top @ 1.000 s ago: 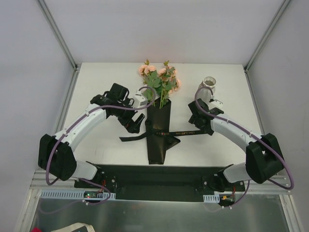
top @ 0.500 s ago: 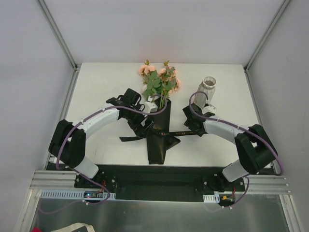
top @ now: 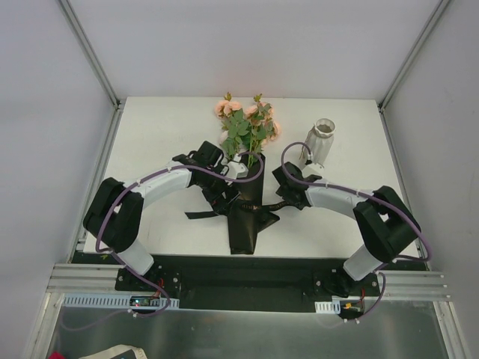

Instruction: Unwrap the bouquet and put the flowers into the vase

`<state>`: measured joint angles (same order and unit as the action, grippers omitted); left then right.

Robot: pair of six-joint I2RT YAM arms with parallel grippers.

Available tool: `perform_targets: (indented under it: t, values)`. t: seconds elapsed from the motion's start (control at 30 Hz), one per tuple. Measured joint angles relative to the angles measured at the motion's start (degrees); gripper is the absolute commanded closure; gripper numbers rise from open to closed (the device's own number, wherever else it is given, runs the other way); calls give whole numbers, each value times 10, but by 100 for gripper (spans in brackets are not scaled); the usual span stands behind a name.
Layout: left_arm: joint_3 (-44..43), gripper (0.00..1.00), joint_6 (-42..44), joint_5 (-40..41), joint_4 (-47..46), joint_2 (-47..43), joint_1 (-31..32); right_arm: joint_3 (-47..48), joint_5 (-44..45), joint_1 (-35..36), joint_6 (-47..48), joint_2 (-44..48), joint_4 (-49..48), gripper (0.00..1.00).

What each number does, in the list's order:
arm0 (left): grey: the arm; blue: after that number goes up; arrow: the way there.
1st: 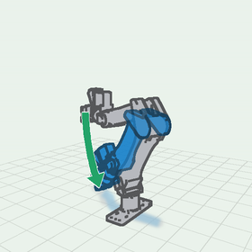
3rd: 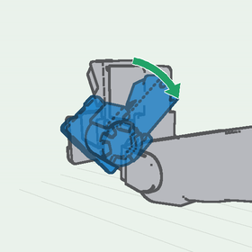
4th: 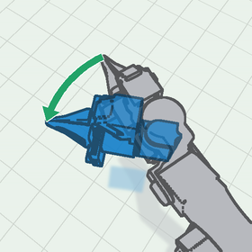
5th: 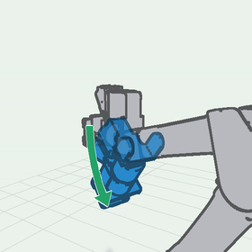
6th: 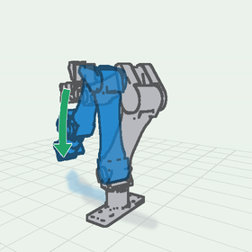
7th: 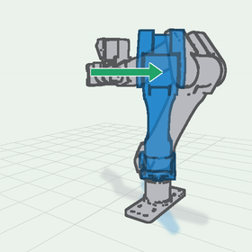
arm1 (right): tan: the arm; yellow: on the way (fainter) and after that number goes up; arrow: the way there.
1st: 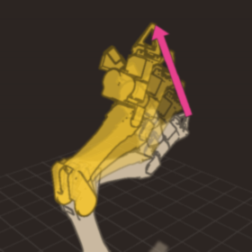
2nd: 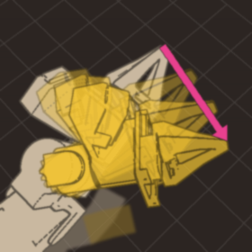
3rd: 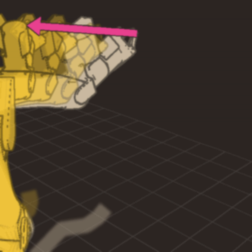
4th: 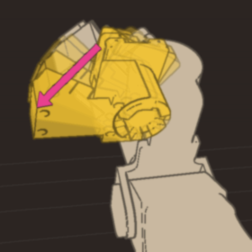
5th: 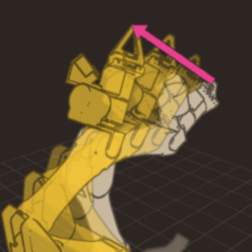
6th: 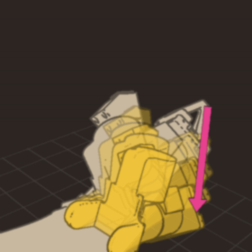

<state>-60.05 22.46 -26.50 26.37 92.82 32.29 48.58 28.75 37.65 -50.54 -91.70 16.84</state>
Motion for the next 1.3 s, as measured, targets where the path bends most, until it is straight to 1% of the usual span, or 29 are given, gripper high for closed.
perform_targets:
  t: [0.07, 0.13, 0.2, 0.23, 0.27, 0.3, 0.33, 0.37, 0.4, 0.43, 0.47, 0.53, 0.57, 0.63, 0.67, 0.87, 0.9, 0.97, 1.0, 1.03, 1.1, 1.13, 1.23, 1.3]
  values:
    - [2, 4, 2, 0, -5, 2, 0, 0, 3, 9, 0, 0, 1, 43]
    - [4, 9, 4, 0, -10, 2, 0, -1, 6, 16, 0, 0, 1, 43]
    - [8, 15, 7, 0, -15, 2, 0, -6, 12, 21, -1, 2, -3, 51]
    - [9, 21, 8, 0, -16, 3, 0, -12, 13, 23, -1, 6, -6, 58]
    - [9, 24, 9, 0, -17, 4, 0, -17, 16, 23, -3, 10, -6, 70]
    - [9, 27, 9, 0, -18, 6, 0, -25, 20, 24, -7, 15, -6, 75]
    - [9, 35, 10, 0, -19, 7, 0, -27, 21, 24, -6, 16, -6, 79]
    - [9, 39, 10, 0, -20, 8, 0, -32, 24, 24, -11, 19, -5, 85]
    - [9, 45, 10, 0, -20, 8, 0, -36, 25, 24, -13, 22, -6, 87]
    - [9, 57, 10, 0, -21, 8, 0, -41, 28, 24, -15, 25, -7, 89]
    - [9, 67, 10, 0, -22, 8, 0, -47, 31, 25, -18, 30, -8, 94]
    - [9, 76, 10, 0, -21, 8, 0, -56, 38, 25, -22, 37, -10, 99]
    - [9, 86, 10, 0, -21, 8, 0, -59, 41, 25, -24, 38, -10, 99]
    - [9, 93, 10, 1, -21, 6, 0, -61, 48, 25, -27, 40, -7, 99]
    - [9, 100, 10, 2, -20, 3, 0, -61, 52, 24, -28, 41, -5, 99]
    - [9, 100, 10, 16, -11, -40, 0, -80, 71, 8, -25, 69, 33, 99]
    - [9, 89, 10, 16, -7, -48, 0, -86, 76, 7, -20, 80, 44, 99]
    - [9, 64, 11, 15, -2, -60, 0, -95, 89, 17, -3, 106, 58, 88]
    - [9, 52, 9, 14, 1, -64, 0, -98, 100, 32, 14, 127, 64, 80]
    - [9, 38, 12, 12, 2, -67, 0, -97, 105, 45, 23, 142, 66, 65]
    - [10, 33, 13, 6, 10, -67, 0, -97, 115, 79, 56, 174, 56, 52]
    - [10, 31, 13, 0, 16, -66, 0, -97, 118, 94, 79, 188, 48, 41]
    - [10, 30, 15, -12, 26, -63, 0, -109, 119, 130, 144, 227, 3, 28]
    - [10, 30, 22, -22, 27, -54, 0, -132, 108, 148, 193, 262, -33, 28]
